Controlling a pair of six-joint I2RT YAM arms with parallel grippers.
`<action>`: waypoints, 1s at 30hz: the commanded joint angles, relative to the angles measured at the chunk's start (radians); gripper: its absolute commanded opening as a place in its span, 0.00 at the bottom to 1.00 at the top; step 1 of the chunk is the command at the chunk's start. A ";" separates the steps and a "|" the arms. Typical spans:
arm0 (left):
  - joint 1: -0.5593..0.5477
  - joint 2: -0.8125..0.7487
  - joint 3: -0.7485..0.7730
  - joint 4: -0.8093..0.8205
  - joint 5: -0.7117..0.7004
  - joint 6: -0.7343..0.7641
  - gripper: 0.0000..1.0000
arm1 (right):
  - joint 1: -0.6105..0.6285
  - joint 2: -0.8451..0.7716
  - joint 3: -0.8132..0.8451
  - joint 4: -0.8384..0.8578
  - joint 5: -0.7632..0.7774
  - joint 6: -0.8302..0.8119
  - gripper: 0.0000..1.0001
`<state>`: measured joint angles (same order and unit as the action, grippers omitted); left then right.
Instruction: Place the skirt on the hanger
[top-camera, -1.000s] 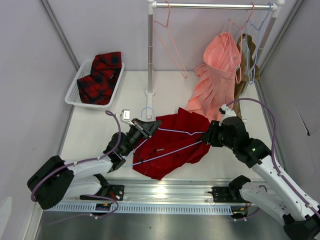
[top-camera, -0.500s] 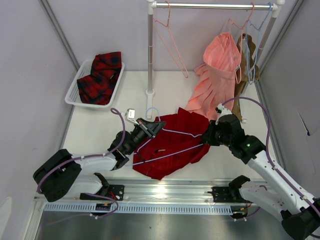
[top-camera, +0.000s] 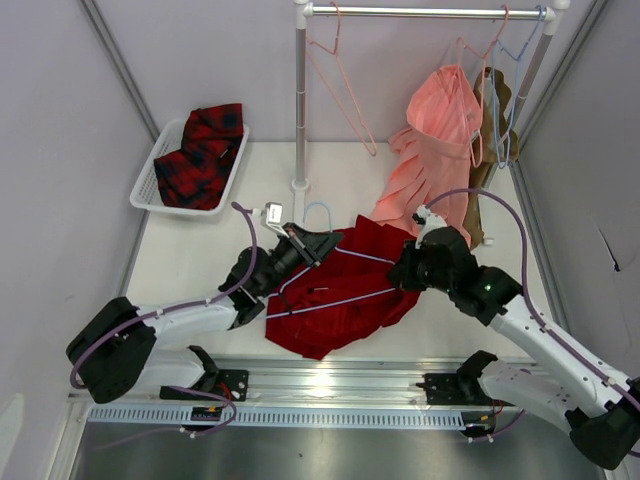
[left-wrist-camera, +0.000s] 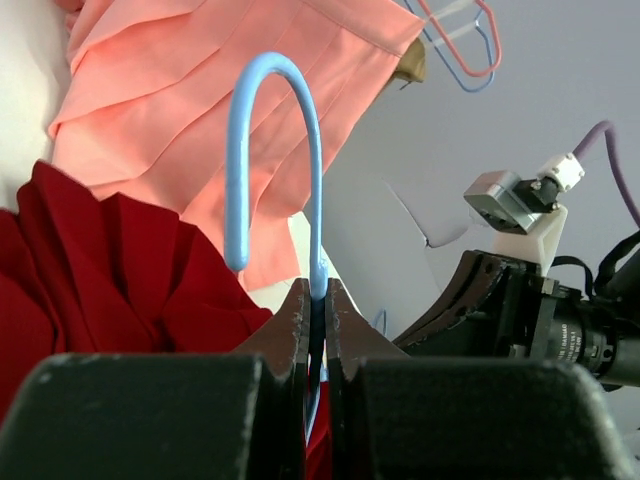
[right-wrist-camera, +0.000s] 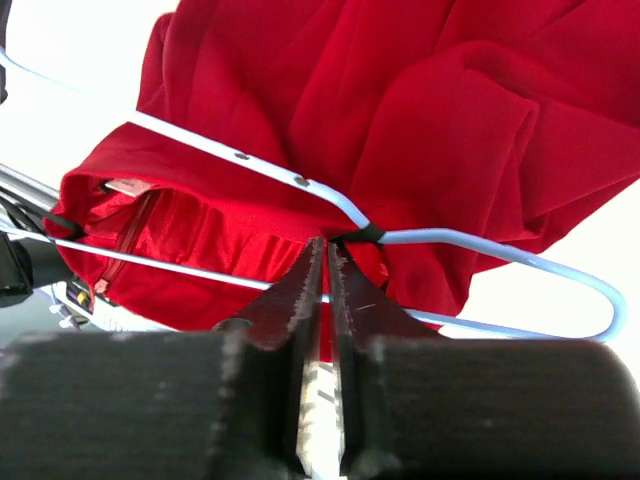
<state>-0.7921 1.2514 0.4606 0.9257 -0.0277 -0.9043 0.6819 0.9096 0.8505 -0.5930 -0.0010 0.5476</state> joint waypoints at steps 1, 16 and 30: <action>-0.007 -0.009 0.108 -0.008 0.096 0.068 0.00 | 0.005 -0.043 0.073 -0.024 0.035 -0.027 0.15; 0.007 -0.015 0.266 -0.210 0.302 0.203 0.00 | 0.007 -0.103 0.237 0.033 -0.204 -0.290 0.56; 0.007 -0.066 0.381 -0.470 0.273 0.332 0.00 | 0.014 0.020 0.366 0.003 -0.364 -0.336 0.62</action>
<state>-0.7650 1.1893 0.7990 0.5251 0.1886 -0.5911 0.6640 0.9424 1.1381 -0.6956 -0.2840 0.2081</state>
